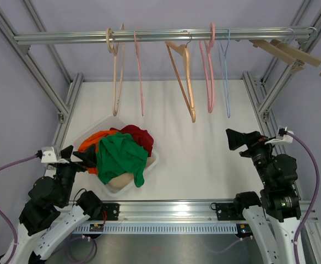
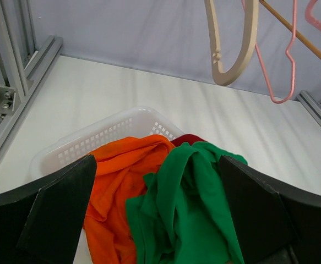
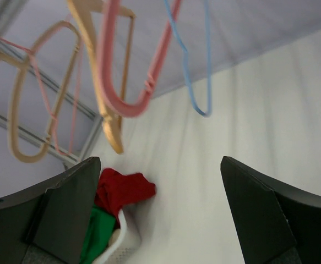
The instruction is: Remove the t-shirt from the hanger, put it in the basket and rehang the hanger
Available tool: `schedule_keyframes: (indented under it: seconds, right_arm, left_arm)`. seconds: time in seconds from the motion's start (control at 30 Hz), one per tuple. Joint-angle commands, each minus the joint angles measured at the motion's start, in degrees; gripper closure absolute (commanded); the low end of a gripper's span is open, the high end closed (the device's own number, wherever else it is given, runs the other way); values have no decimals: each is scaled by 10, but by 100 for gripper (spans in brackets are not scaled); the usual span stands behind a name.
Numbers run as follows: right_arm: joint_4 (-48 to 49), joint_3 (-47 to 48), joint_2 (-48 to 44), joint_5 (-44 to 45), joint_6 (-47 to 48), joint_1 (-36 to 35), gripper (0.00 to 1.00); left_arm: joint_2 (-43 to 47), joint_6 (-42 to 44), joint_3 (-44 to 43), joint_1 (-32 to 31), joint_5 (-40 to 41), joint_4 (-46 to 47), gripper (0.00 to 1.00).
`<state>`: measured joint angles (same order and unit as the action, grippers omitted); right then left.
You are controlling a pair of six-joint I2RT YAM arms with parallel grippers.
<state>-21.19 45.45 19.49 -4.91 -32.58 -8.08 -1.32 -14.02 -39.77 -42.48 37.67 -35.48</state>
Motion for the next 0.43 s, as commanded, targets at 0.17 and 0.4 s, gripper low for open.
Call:
schedule_keyframes:
  seconds: [0.17, 0.4]
  right_arm:
    - [-90, -98, -119, 57, -35, 3, 0]
    - [-145, -46, -167, 79, -21, 2, 0]
  left_arm:
    - [-27, 4, 5, 3, 48, 5, 1]
    - [-36, 6, -1, 4, 24, 6, 1]
